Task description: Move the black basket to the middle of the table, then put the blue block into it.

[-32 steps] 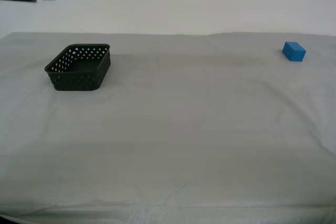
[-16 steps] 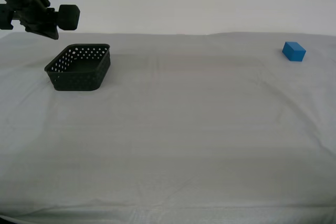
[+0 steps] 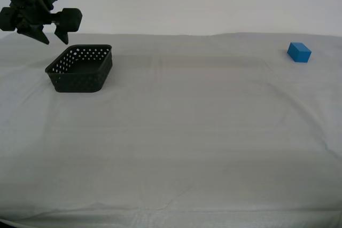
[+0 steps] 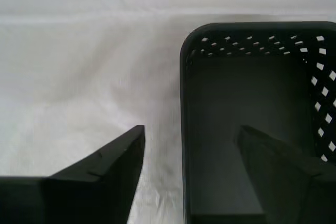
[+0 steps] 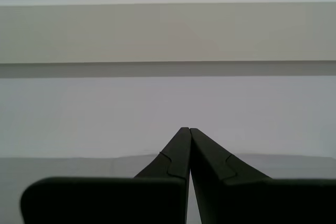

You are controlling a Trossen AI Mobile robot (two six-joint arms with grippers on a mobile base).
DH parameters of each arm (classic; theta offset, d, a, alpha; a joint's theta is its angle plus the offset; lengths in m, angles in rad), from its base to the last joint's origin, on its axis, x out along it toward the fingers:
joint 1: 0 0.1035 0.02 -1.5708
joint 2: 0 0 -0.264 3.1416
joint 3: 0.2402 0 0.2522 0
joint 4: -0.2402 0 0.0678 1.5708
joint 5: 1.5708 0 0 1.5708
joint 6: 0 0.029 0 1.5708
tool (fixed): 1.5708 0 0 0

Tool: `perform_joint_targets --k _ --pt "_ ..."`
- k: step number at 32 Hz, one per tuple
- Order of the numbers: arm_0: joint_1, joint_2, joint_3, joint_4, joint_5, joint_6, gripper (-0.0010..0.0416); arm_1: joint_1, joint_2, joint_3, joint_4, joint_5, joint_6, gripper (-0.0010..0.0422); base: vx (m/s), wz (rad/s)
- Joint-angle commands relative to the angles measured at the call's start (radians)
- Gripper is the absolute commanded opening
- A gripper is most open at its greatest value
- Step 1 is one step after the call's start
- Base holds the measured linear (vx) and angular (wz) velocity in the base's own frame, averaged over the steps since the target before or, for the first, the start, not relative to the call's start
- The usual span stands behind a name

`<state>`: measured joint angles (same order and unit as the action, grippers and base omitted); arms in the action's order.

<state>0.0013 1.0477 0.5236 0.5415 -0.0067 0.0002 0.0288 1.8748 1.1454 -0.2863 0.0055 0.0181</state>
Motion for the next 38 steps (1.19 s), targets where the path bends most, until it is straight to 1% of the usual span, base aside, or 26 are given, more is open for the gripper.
perform_joint_targets --k 1,2,3,5,9,11,12,16,21,23,27,33,37,38 --pt "0.0 0.0 0.001 0.002 0.001 0.0 0.0 0.003 0.027 0.029 -0.055 0.002 0.002 0.0265 0.0 0.0" --pt "0.0 0.0 0.001 0.0 0.001 0.0 0.0001 0.004 0.034 0.042 -0.083 0.002 0.002 0.0269 0.0 0.0" --pt "0.0 0.0 0.001 0.0 0.001 0.0 0.0001 0.005 0.069 0.077 -0.127 0.002 0.002 0.0267 0.0 0.0" --pt "0.0 0.0 0.001 -0.001 0.001 -0.001 0.0001 0.005 0.117 0.128 -0.183 0.002 0.002 0.0257 0.0 0.0" --pt "0.0 0.0 0.001 -0.002 0.001 -0.001 0.0001 0.005 0.212 0.226 -0.231 0.003 0.007 0.0231 0.0 0.0" --pt "0.0 0.0 0.001 -0.002 0.001 -0.001 0.0001 0.005 0.235 0.256 -0.25 0.003 0.009 0.0225 0.0 0.0" --pt "0.0 0.0 0.001 -0.003 0.001 -0.001 0.0001 0.006 0.27 0.304 -0.295 0.003 0.009 0.0221 0.0 0.0" --pt "0.0 0.0 0.001 -0.003 0.001 -0.001 0.0001 0.006 0.35 0.407 -0.407 0.003 0.01 0.0236 0.0 0.0" --pt "0.0 0.0 0.001 -0.004 0.001 -0.002 0.0001 0.005 0.407 0.447 -0.43 0.002 0.009 0.026 0.0 0.0" --pt "0.0 0.0 0.001 -0.004 0.001 -0.002 0.0001 0.005 0.412 0.446 -0.427 0.003 0.009 0.0264 0.0 0.0" --pt "0.0 0.0 0.001 -0.004 0.001 -0.002 0.0001 0.005 0.41 0.439 -0.407 0.002 0.008 0.0256 0.0 0.0" --pt "0.0 0.0 0.001 -0.004 0.001 -0.002 0.0001 0.005 0.411 0.439 -0.403 0.002 0.008 0.0203 0.0 0.0" --pt "0.0 0.0 0.001 -0.004 0.001 -0.002 0.0 0.005 0.411 0.433 -0.401 0.003 0.008 0.0143 0.0 0.0" --pt "0.0 0.0 0.001 -0.004 0.001 -0.002 0.0 0.005 0.411 0.431 -0.4 0.003 0.008 0.0136 0.0 0.0"
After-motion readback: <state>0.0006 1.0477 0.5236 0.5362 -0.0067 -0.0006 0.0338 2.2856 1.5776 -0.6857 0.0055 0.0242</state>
